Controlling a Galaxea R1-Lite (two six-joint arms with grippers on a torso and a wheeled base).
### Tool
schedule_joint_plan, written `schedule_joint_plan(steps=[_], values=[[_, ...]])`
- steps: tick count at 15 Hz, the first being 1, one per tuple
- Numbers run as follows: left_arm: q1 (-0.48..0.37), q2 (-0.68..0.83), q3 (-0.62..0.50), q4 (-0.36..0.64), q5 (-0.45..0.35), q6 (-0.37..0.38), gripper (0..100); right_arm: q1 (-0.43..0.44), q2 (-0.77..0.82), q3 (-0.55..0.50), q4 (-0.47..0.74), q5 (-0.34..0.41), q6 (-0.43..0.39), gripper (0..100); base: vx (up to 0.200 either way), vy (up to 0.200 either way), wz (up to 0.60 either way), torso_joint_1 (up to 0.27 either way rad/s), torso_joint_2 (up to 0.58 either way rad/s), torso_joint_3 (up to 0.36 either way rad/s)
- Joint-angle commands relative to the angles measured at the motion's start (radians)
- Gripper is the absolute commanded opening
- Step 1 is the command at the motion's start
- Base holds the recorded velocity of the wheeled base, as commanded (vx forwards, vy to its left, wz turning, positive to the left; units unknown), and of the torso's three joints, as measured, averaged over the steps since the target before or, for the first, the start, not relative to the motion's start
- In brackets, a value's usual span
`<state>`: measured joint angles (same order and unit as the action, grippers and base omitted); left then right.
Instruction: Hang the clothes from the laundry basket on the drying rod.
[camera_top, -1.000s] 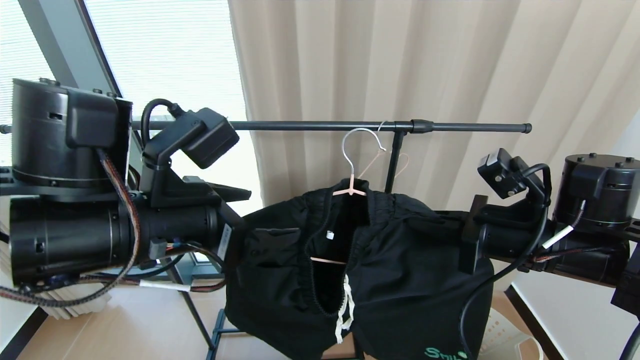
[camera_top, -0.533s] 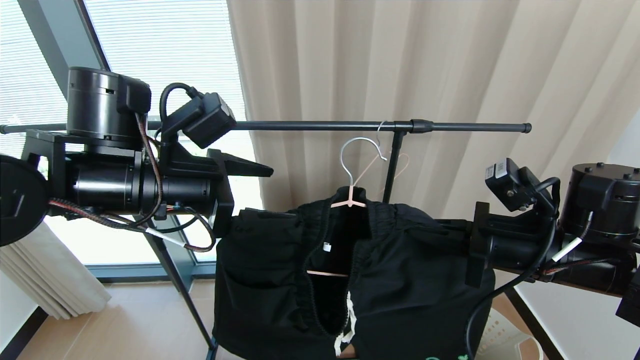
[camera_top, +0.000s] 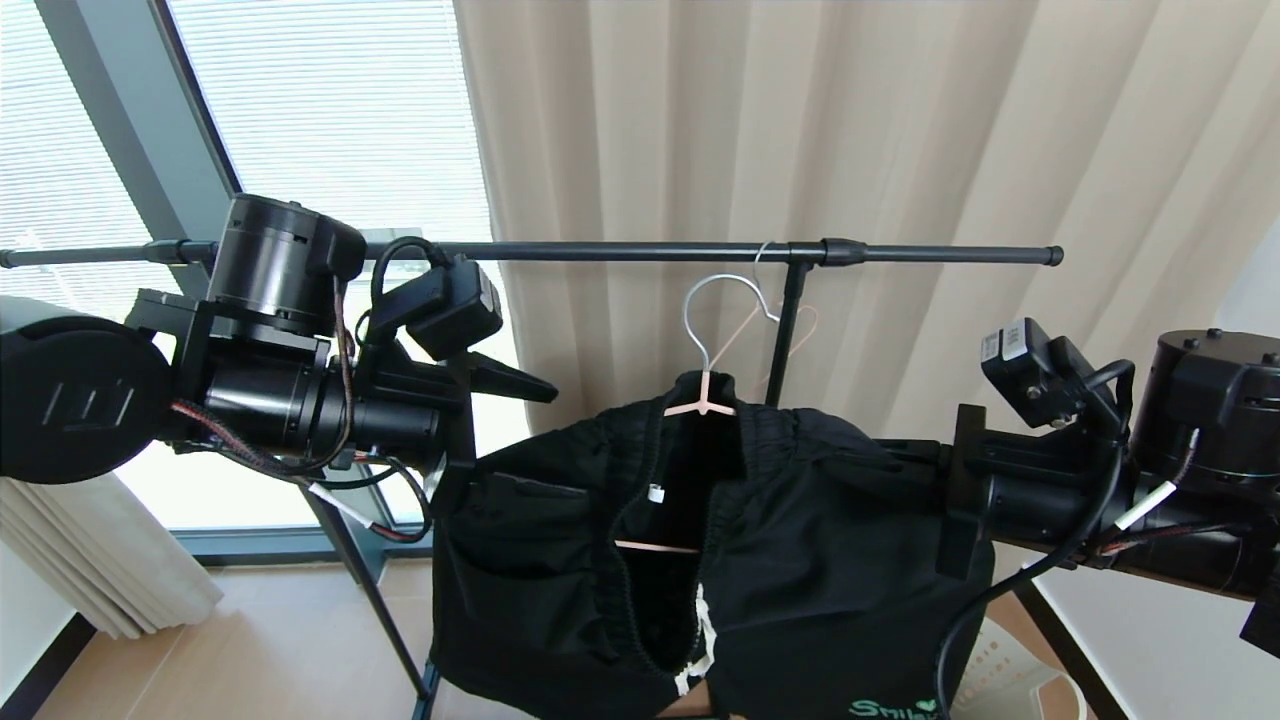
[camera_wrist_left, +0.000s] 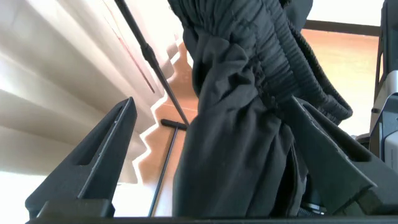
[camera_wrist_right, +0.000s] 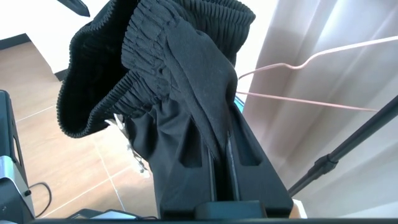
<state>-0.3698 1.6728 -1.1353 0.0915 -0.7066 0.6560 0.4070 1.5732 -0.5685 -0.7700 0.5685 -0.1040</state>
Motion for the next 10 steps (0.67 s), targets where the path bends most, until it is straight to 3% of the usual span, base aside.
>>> schedule_joint_plan(steps=[1, 10], values=[[-0.003, 0.021, 0.008, 0.001, 0.001, 0.004, 100, 0.003, -0.013, 0.007, 0.000, 0.001, 0.000, 0, 0.000, 0.000, 0.00, 0.000, 0.00, 0.000], [-0.038, 0.093, 0.020, -0.010, 0.002, 0.002, 100, 0.065, -0.062, 0.030, 0.001, -0.002, -0.002, 0, 0.000, 0.000, 0.00, 0.000, 0.00, 0.000]])
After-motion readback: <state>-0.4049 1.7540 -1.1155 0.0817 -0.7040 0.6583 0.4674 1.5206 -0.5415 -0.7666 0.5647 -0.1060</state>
